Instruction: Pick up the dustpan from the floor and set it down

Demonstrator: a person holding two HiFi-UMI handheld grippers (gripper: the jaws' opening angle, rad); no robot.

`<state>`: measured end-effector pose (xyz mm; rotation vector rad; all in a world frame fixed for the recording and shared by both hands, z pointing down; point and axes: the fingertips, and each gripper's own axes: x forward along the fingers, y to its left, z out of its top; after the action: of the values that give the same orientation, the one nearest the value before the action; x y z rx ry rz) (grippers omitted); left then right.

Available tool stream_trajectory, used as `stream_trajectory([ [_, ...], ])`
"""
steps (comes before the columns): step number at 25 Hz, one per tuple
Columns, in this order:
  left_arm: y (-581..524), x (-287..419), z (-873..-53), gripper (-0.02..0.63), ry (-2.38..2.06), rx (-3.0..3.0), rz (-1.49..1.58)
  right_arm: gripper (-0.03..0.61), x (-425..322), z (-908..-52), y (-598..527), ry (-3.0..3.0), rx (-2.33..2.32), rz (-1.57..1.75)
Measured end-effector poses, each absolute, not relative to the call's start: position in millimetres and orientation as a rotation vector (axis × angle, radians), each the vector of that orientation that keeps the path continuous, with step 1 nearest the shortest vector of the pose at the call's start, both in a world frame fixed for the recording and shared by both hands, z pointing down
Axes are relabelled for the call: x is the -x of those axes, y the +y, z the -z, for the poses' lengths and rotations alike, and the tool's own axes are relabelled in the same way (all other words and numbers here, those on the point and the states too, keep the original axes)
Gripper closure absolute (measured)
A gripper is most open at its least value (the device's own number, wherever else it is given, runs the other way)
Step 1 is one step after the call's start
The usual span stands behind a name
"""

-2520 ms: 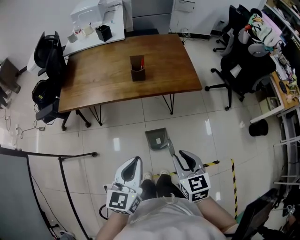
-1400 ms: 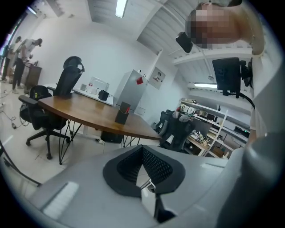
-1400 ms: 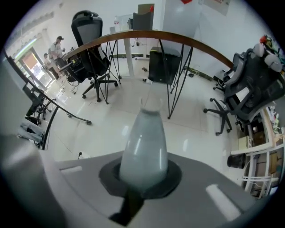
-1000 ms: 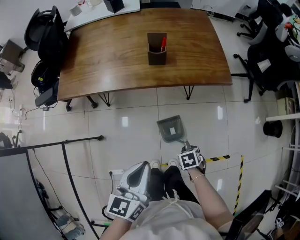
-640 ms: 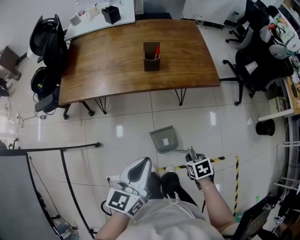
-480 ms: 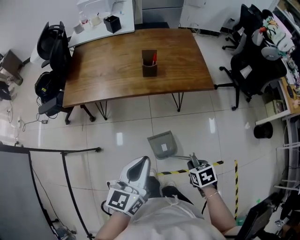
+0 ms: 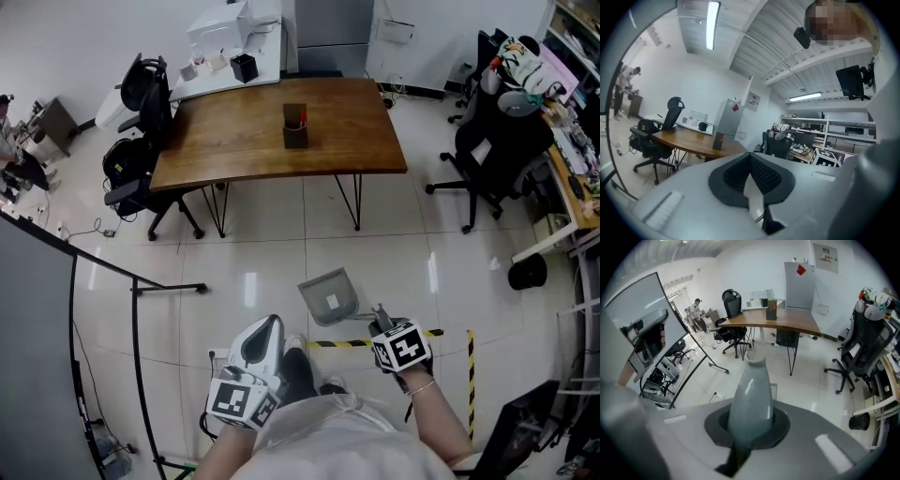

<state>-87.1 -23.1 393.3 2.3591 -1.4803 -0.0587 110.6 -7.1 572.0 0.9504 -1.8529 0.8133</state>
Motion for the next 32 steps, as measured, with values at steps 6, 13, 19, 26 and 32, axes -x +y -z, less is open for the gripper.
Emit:
stream_trajectory([
  [6, 44.6, 47.5, -380.0, 0.600, -1.465, -2.462, -0.002, 0.578, -124.8, -572.9, 43.1, -1.824, -0.921, -0.823],
  [13, 58.6, 46.0, -362.4, 0.600, -1.490, -2.499, 0.023, 0.578, -140.1, -577.2, 73.6, -1.790, -0.922, -0.836],
  [19, 60.5, 54.4, -353.8, 0.600, -1.509, -2.530, 0.050, 0.578, -139.1, -572.2, 83.2, -1.792, -0.938, -0.831],
  [26, 58.0, 69.5, -344.9, 0.600, -1.540, -2.537, 0.062, 0.578, -127.6, -566.9, 75.5, -1.806, -0.945, -0.820],
  [32, 53.0, 85.0, -340.4, 0.600, -1.573, -2.494, 0.147, 0.578, -115.9, -568.1, 66.5, -1.840, -0.918, -0.833],
])
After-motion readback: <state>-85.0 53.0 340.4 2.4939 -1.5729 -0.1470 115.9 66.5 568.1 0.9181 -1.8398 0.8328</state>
